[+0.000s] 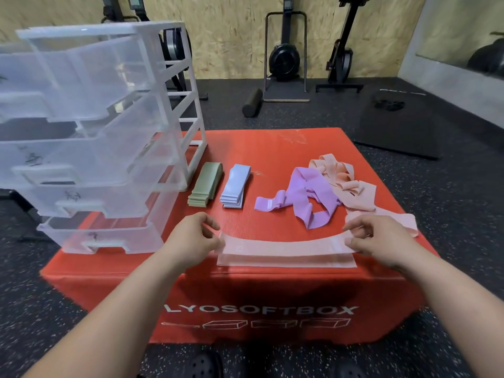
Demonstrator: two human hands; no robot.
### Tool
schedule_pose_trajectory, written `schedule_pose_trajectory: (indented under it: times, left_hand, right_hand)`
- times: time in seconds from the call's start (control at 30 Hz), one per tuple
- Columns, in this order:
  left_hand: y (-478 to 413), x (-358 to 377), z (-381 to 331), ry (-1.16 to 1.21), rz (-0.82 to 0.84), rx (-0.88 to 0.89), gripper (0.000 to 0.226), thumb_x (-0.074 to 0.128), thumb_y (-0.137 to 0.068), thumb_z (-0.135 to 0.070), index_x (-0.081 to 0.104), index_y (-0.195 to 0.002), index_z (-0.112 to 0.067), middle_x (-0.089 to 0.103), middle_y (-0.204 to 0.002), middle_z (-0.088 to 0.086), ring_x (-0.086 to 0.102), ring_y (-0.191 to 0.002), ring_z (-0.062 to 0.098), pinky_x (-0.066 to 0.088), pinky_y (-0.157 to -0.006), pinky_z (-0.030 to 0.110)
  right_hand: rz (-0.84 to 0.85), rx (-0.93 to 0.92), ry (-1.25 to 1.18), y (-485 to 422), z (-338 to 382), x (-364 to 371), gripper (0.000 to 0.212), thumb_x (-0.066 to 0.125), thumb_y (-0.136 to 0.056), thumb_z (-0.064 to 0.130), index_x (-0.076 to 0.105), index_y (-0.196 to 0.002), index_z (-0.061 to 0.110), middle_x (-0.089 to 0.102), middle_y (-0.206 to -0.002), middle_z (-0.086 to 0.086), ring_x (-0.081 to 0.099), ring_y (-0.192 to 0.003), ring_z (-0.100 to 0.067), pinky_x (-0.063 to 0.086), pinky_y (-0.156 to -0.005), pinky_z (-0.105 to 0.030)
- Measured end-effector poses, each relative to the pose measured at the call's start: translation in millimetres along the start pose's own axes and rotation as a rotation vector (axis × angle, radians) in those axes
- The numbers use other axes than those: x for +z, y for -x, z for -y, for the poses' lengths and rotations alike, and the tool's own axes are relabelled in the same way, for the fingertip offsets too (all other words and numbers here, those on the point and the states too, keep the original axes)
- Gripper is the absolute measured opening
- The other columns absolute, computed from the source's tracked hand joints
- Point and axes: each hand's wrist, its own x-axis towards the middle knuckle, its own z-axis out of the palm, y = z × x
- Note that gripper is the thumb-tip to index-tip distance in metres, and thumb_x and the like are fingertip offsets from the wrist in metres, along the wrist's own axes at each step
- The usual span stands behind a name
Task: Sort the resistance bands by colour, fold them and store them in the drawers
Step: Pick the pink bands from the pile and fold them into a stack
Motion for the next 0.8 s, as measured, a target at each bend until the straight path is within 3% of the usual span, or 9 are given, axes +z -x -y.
schedule_pose_trajectory:
  times: [0.23,0.5,0.67,0.8]
  left_hand:
    - [7.0,9.8,0.2,-0.138,0.036,0.025,0.025,0.076,-0.083,-0.016,0.062,-0.097,-0.031,0.074,-0.078,-0.009,0.067,-0.073,0.007,0.042,-0.058,0.025]
    - [4.9,18.6,10.9,-0.337,0.024,0.139,0.02,0.071,-0.091,-0.034,0.059,-0.107,-0.034,0.071,-0.083,-0.011,0.065,-0.086,0.017,0.055,-0.075,0.037]
    - [-1.6,10.8,9.4,-0.41,0.028,0.238,0.034,0.077,-0.087,-0.038,0.059,-0.116,-0.036,0.063,-0.1,-0.013,0.061,-0.092,0.014,0.051,-0.077,0.034]
    - [-3.3,-2.0,11.9,-0.395,0.267,0.415,0.06,0.085,-0.08,-0.041,0.057,-0.134,-0.041,0.057,-0.122,-0.021,0.058,-0.11,0.004,0.052,-0.094,0.027]
  right_hand:
    - [0.014,-0.072,0.181,9.9,-2.2,16.8,0.024,0.081,-0.08,0.011,0.073,-0.093,0.03,0.069,-0.068,0.006,0.064,-0.069,-0.006,0.039,-0.061,-0.023]
    - [0.018,-0.105,0.318,9.9,-6.2,18.7,0.024,0.082,-0.078,0.015,0.071,-0.093,0.03,0.067,-0.067,0.008,0.062,-0.07,-0.007,0.051,-0.069,-0.034]
    - [-0.007,-0.178,0.429,5.4,-5.9,9.5,0.026,0.084,-0.081,0.033,0.071,-0.103,0.036,0.065,-0.089,0.012,0.06,-0.082,-0.008,0.052,-0.078,-0.036]
    - [0.14,-0.286,0.403,6.4,-5.0,-0.4,0.047,0.089,-0.075,0.04,0.067,-0.117,0.043,0.063,-0.109,0.02,0.061,-0.098,-0.004,0.05,-0.088,-0.029]
